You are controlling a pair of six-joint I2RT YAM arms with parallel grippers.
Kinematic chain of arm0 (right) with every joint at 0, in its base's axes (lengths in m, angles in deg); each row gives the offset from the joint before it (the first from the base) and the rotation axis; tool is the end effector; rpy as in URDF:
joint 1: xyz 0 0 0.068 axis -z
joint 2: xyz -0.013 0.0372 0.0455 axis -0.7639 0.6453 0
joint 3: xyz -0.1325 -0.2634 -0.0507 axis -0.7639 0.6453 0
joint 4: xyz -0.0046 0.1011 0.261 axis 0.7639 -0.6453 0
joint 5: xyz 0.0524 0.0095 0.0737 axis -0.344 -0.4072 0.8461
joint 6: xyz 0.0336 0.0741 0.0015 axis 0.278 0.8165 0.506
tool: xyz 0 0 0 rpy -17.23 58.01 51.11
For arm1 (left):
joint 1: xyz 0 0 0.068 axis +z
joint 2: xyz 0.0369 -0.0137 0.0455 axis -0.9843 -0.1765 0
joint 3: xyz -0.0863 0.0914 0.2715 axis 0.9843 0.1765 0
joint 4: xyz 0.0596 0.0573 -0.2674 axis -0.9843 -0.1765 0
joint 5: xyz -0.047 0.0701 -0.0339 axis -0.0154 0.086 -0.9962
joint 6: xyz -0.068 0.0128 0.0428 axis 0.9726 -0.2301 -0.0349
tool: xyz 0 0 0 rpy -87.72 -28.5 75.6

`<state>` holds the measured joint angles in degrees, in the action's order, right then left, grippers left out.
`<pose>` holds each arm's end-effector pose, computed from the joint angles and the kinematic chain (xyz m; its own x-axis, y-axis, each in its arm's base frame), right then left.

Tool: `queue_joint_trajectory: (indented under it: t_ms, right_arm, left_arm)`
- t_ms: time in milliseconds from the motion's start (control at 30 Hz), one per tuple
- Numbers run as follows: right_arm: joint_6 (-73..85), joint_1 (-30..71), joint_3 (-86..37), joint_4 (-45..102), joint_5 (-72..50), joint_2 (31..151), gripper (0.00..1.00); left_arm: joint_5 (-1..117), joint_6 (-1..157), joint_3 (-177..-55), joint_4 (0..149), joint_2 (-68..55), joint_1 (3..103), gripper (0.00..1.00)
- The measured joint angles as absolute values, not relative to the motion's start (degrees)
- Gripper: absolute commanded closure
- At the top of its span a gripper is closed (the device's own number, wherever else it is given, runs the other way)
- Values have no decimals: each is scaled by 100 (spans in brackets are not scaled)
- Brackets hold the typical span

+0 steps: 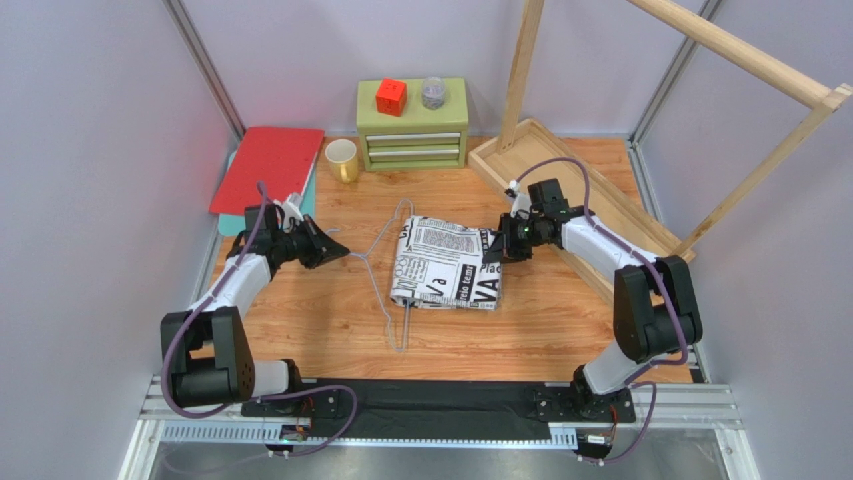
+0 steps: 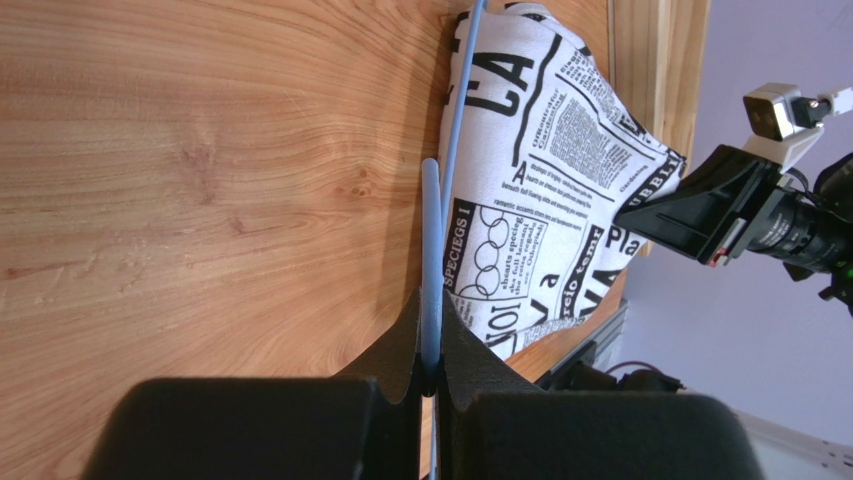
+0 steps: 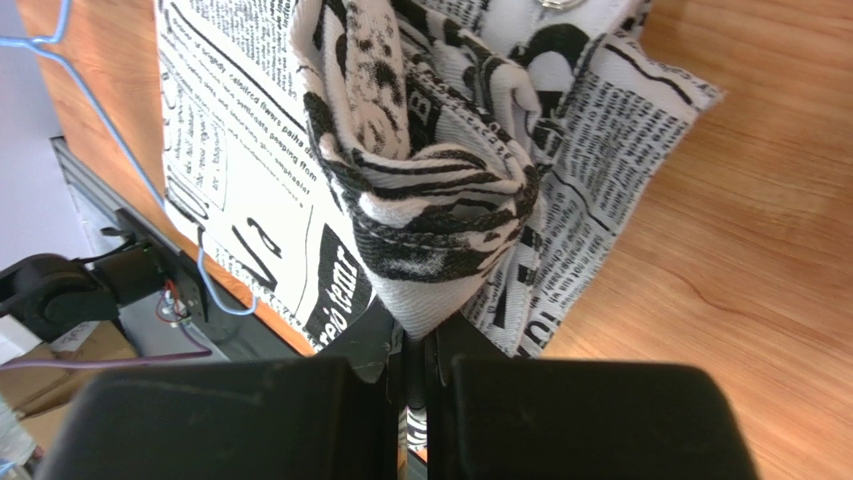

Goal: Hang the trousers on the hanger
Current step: Place trousers on hanger

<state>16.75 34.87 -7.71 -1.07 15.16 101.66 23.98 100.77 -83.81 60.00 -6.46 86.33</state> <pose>0.3227 0.1264 0.1942 -0.9575 0.0037 -0.2885 -0.1794 0.7754 0.6054 0.2854 -0.0154 0.1986 -0.8135 -0.5152 -0.2697 -0.1152 0.5973 -0.7937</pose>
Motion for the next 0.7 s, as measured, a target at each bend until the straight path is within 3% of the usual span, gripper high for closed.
queue_joint_trajectory:
  t_ms: [400,633,700]
  right_arm:
    - [1401,3673,-1328,-686,1378,9967,100]
    - [1159,3760,-985,-496,1245,10325,100]
    - [1163,3762,-898,-391,1162,10684,90]
  left_arm:
    - [2591,9874,-8457,5788,-569,8629,100]
    - [2709,9867,-8464,5699,-519,8629,100]
    - [2757,9850,-8466,5683,-519,8629,100]
